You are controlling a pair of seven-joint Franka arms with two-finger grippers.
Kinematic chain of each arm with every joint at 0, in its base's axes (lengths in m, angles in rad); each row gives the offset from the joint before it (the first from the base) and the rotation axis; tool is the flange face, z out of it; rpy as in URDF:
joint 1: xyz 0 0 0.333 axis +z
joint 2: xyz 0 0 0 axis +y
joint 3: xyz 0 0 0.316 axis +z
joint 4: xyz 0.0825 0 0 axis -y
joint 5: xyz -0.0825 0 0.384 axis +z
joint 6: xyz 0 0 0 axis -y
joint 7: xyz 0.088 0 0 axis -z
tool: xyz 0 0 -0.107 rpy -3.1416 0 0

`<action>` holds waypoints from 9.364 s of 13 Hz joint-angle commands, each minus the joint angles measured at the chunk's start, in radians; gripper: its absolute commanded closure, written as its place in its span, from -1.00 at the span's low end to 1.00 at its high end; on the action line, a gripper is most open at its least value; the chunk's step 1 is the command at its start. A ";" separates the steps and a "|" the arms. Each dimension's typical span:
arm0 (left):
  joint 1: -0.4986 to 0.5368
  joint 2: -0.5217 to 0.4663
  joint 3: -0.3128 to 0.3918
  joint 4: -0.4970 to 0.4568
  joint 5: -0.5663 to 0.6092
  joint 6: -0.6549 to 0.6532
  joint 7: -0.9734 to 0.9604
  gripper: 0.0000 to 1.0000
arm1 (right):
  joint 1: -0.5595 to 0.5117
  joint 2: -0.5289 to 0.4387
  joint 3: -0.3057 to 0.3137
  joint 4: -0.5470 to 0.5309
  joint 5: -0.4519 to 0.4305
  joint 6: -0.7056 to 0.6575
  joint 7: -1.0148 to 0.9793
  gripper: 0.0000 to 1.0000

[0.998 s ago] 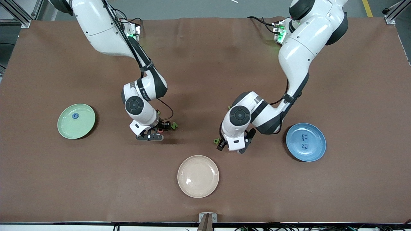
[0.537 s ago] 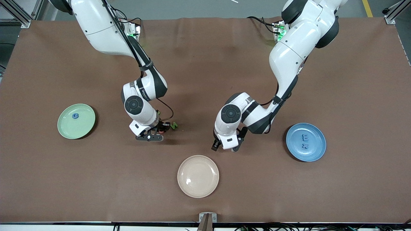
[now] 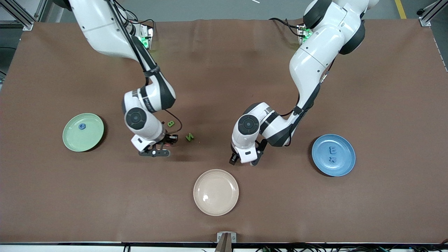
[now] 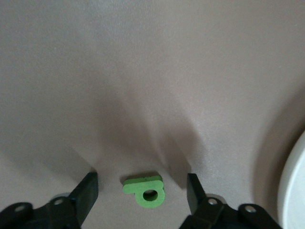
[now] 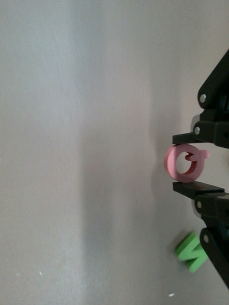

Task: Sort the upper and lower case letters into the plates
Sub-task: 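Place the Q on the green plate while the left gripper places p, then grasp the green e with the left gripper while the right gripper grasps N, then carry the e to the blue plate while the right gripper lifts N, then release the e and withdraw the left gripper while the right gripper carries N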

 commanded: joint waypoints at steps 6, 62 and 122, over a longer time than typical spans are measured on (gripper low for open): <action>-0.020 0.017 0.029 0.030 -0.013 -0.017 0.003 0.86 | -0.280 -0.132 -0.201 -0.086 -0.001 -0.167 -0.684 0.57; 0.239 -0.419 -0.190 -0.827 0.188 0.276 0.342 -0.07 | 0.445 -0.008 -0.191 -0.081 0.054 0.151 -0.439 -1.00; 0.558 -1.138 0.212 -0.410 -0.352 -0.761 1.886 -1.00 | -0.370 -0.190 -0.177 -0.162 0.012 -0.094 -1.318 0.88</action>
